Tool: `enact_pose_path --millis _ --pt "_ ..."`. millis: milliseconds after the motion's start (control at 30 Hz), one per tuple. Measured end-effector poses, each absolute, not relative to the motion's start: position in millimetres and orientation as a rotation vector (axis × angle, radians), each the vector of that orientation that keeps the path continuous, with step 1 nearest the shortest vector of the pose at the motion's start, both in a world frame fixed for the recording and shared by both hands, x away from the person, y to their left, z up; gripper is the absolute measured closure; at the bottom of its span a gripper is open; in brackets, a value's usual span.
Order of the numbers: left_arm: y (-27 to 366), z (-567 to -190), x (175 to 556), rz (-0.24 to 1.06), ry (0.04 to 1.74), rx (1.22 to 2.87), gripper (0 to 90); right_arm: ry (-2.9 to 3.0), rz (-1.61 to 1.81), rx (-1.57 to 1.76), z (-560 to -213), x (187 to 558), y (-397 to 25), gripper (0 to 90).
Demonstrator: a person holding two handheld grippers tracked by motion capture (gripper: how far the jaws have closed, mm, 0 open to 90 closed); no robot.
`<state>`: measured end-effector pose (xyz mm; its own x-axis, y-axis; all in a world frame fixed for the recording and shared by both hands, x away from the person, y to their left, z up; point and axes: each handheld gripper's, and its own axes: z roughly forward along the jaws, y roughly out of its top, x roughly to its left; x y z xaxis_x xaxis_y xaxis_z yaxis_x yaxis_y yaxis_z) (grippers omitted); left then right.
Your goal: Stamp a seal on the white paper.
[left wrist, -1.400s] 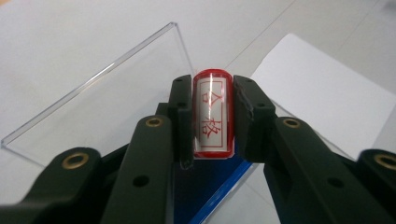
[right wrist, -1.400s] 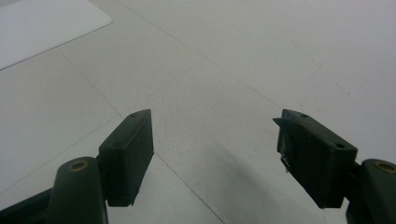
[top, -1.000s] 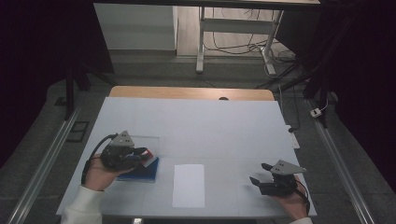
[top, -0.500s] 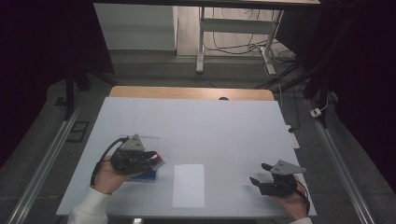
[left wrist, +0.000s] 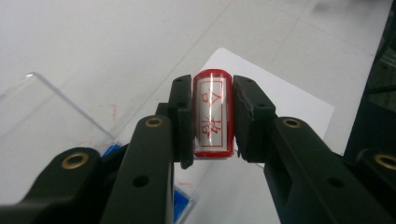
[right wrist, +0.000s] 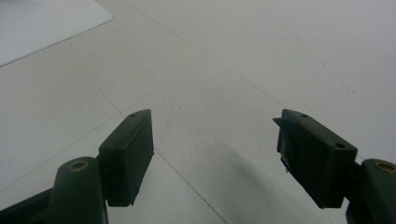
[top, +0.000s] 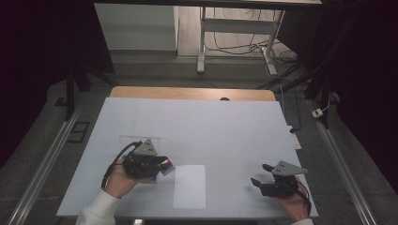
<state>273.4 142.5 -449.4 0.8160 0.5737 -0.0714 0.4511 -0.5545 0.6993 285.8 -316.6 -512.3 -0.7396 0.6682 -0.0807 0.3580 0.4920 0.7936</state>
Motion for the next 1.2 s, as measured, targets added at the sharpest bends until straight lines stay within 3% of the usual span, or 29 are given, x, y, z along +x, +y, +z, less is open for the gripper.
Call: enact_pose_path --millis 567,1200 --pt "96 -459 274 0.165 0.654 2.326 70.4 2.361 1.116 0.855 -512 285 -316 26.7" --pt "69 -473 281 0.149 0.626 2.395 70.3 2.363 1.104 0.857 -514 285 -316 26.7"
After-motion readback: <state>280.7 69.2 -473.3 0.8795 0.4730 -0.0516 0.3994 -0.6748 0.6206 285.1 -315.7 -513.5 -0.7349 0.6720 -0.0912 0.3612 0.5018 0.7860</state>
